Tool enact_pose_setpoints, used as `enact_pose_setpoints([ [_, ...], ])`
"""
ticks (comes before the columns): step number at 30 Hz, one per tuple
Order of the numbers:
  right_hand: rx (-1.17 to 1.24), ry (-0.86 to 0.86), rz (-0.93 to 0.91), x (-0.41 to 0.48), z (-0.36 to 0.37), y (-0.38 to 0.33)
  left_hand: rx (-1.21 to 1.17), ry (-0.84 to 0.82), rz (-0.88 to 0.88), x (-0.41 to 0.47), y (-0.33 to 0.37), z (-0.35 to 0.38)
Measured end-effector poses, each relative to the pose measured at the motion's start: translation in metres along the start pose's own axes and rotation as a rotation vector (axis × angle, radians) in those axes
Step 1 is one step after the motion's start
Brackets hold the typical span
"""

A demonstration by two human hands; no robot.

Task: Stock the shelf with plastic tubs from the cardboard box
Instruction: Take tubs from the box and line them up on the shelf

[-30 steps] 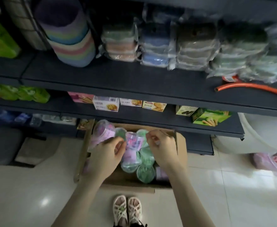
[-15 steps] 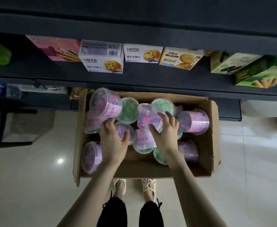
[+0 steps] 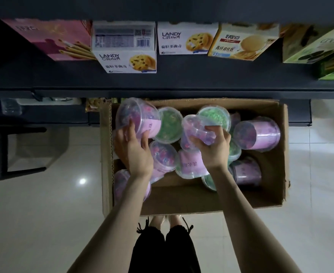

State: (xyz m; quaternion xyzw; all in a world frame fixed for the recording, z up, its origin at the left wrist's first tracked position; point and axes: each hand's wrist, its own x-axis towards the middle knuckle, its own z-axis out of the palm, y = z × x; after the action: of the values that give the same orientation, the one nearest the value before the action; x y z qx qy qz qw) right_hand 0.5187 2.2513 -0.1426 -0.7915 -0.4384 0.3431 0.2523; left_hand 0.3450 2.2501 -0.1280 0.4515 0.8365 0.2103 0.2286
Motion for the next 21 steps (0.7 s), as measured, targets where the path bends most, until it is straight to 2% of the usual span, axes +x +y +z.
enact_pose_setpoints([
  [6,0.113,-0.014,0.007,-0.036,-0.039,-0.012,-0.183,-0.012,0.107,-0.029,0.017,-0.041],
  [11,0.343,-0.048,0.114,-0.071,-0.107,-0.032,-0.332,-0.181,0.173,-0.076,0.043,-0.082],
  [14,0.437,-0.028,0.11,-0.089,-0.158,-0.041,-0.428,-0.152,0.189,-0.109,0.07,-0.107],
  [21,0.656,-0.014,-0.041,-0.119,-0.294,-0.049,-0.664,-0.04,0.277,-0.195,0.174,-0.14],
])
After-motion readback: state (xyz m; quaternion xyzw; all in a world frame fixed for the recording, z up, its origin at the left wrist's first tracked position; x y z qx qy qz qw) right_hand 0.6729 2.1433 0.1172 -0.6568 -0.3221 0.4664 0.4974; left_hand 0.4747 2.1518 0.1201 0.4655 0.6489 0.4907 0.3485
